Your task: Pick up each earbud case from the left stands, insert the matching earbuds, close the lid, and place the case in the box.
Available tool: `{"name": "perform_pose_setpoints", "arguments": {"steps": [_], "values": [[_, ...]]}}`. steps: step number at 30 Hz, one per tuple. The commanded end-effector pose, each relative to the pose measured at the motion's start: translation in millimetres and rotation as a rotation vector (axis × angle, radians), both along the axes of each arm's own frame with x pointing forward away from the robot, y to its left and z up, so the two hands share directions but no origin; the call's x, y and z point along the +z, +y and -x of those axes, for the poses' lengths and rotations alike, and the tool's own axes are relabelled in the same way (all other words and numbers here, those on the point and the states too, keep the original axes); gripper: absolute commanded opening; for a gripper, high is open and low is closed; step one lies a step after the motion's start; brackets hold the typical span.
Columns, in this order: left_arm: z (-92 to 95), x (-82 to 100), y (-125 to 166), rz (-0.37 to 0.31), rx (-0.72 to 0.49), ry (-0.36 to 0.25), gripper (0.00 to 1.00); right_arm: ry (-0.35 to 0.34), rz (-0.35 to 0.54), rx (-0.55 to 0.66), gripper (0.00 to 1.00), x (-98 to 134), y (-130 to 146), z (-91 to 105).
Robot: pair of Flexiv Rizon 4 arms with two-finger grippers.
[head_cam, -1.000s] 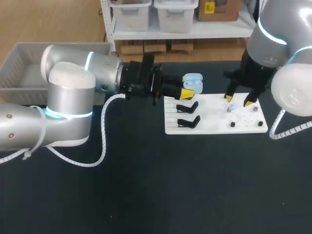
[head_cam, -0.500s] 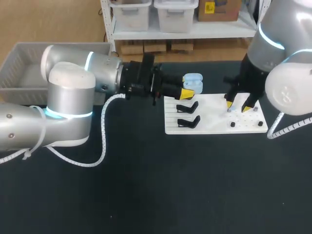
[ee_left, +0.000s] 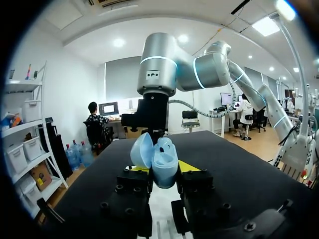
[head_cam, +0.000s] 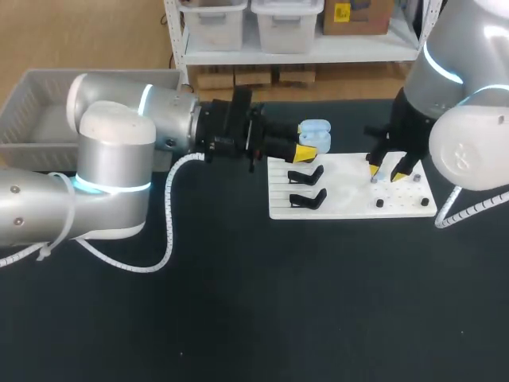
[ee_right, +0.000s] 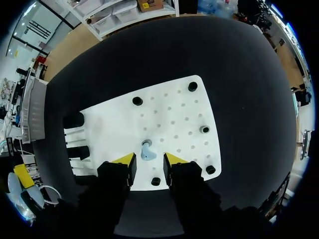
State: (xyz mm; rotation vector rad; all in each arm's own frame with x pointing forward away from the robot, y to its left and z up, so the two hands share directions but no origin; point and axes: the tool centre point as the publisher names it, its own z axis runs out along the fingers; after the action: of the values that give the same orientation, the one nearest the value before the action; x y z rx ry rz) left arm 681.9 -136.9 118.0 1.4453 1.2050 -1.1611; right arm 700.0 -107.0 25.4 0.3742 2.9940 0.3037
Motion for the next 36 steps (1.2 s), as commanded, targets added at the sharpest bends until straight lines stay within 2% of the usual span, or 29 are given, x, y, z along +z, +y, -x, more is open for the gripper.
{"name": "perform_pose_setpoints", "arguments": {"steps": [1, 20, 23, 26, 32, 36], "values": [[0.9, -0.8, 0.3, 0.003, 0.003, -0.003, 0.00, 0.001, -0.004, 0.004, 0.33, -3.1, 2.3, -0.7], [0.9, -0.8, 0.3, 0.003, 0.003, -0.003, 0.00, 0.007, -0.013, 0.011, 0.28, -10.6, 6.9, -7.1], [0.9, -0.8, 0.3, 0.003, 0.003, -0.003, 0.00, 0.008, -0.010, 0.010, 0.22, -10.7, 7.0, -7.2], [0.9, -0.8, 0.3, 0.003, 0.003, -0.003, 0.00, 0.007, -0.007, 0.007, 0.00, -10.8, 6.6, -7.3], [0.9, -0.8, 0.3, 0.003, 0.003, -0.003, 0.00, -0.004, 0.005, 0.005, 0.00, -2.2, 4.2, -3.1], [0.9, -0.8, 0.3, 0.003, 0.003, -0.003, 0.00, -0.031, 0.008, 0.007, 0.00, 15.4, 3.3, 5.8]]}}
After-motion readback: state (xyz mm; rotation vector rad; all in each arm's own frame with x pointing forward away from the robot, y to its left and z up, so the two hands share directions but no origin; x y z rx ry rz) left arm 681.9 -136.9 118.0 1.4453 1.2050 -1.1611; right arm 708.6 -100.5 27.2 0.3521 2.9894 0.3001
